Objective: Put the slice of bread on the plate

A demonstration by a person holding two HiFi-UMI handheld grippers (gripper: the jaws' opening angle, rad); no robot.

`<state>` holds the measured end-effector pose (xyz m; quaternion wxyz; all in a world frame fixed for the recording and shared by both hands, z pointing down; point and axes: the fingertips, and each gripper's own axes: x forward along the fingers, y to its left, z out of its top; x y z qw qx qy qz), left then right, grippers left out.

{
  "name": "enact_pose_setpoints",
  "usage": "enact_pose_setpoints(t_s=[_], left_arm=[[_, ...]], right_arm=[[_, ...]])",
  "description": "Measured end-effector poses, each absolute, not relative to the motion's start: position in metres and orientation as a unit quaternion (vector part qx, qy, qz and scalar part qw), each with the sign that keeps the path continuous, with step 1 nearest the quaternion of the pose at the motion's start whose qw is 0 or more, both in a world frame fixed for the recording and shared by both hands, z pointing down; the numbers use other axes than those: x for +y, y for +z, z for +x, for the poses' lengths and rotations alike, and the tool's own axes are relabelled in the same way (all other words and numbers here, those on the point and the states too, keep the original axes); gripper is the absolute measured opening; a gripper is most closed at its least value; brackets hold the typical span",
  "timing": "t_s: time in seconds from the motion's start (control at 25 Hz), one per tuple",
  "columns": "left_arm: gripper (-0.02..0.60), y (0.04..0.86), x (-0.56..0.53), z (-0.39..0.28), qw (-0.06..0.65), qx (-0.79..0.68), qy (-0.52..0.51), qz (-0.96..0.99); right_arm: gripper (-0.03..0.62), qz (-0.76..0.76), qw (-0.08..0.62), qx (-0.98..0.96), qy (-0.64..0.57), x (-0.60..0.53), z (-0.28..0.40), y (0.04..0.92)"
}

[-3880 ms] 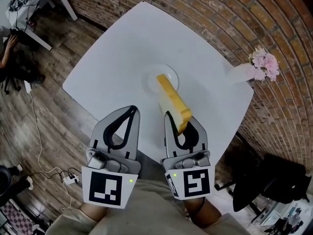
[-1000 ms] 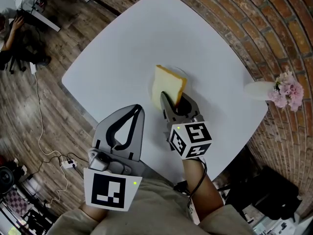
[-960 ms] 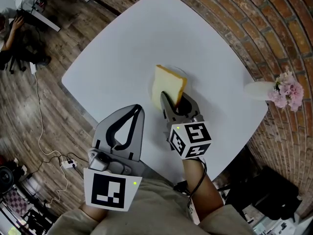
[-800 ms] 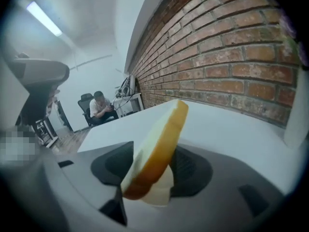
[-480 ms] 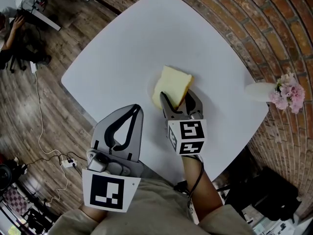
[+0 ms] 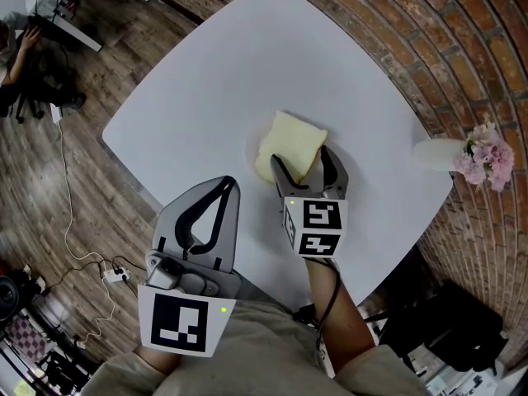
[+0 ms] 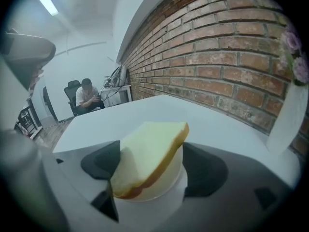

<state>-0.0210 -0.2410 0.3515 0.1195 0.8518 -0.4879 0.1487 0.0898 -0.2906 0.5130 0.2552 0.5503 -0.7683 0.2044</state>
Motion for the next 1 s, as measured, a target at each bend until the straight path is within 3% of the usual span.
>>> enact_pose_setpoints(t_s=[0.44, 0.88, 1.0], left_arm=[[0.009, 0.351, -0.239, -0.022, 0.115, -0.485, 0.152, 0.854], [0.009, 0.343, -0.235, -0.028, 0.114, -0.486, 0.144, 0.854], [0.009, 0.34, -0.235, -0.026, 0.111, -0.483, 0.142, 0.857]], right_arm=[[0.4, 0.555, 0.266, -0.762, 0.202, -0.291, 0.091, 0.516], [0.393, 0.565, 0.223, -0.77, 0.195, -0.292, 0.085, 0.488], [0.279, 0.564, 0.207, -0.776, 0.191, -0.292, 0.083, 0.479]])
